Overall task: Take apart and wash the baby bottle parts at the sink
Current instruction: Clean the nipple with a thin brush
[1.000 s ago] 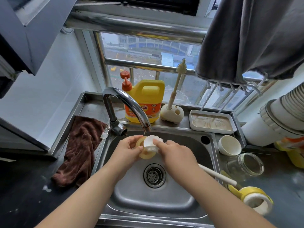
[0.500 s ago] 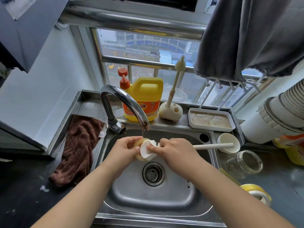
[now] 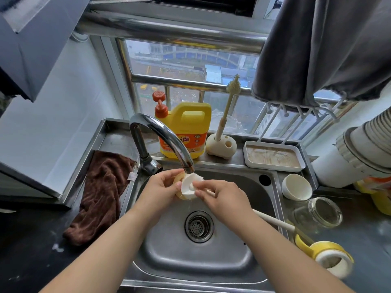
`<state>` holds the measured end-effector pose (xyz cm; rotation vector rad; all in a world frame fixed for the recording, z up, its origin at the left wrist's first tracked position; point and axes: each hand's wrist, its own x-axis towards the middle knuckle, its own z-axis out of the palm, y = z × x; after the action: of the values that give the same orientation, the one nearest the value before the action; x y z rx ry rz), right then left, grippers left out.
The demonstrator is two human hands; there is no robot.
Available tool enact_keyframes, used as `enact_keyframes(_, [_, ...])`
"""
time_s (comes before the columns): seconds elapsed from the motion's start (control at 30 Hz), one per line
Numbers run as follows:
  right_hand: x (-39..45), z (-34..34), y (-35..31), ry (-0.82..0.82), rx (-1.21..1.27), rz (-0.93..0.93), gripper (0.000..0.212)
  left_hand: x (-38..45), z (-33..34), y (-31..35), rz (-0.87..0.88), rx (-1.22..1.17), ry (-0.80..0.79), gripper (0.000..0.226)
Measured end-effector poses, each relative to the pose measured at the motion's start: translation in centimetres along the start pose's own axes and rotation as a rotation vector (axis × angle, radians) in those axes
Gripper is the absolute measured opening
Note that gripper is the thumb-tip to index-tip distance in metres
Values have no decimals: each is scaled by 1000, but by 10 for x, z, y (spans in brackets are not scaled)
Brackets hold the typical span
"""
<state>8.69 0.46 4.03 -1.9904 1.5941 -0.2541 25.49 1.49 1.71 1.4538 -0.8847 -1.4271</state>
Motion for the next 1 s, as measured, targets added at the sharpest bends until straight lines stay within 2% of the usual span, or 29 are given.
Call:
enact_keyframes(0.1, [0, -1, 1, -14, -12, 11, 27, -2, -1, -3, -5, 36, -1, 33])
enact_keyframes(0.23, [4, -6, 0, 59, -22, 28, 28, -1, 1, -6, 1, 62, 1, 33])
enact_keyframes(0.43, [6, 9, 1, 212, -361, -280, 34, 0, 2, -2, 23, 36, 8, 35])
enact_keyframes(0.5, [10, 3, 3, 191, -457, -365, 34, 0, 1, -5, 11, 72, -3, 37])
enact_keyframes(0.6, [11, -10, 3, 7, -516, -492, 25, 2, -2, -10, -5, 154, -13, 38])
enact_keyframes(0.67, [10, -18, 8, -31, -408, -405, 31, 4, -5, -10, -15, 157, -9, 37])
enact_keyframes(0.83, [6, -10, 4, 109, -344, -254, 33, 4, 1, -7, 4, 87, 1, 30])
enact_keyframes(0.93, [5, 7, 1, 214, -479, -306, 34, 2, 3, -6, 6, 64, 26, 28])
enact_keyframes(1.0, [4, 6, 5, 175, -503, -353, 31, 0, 2, -10, -20, 65, 27, 30])
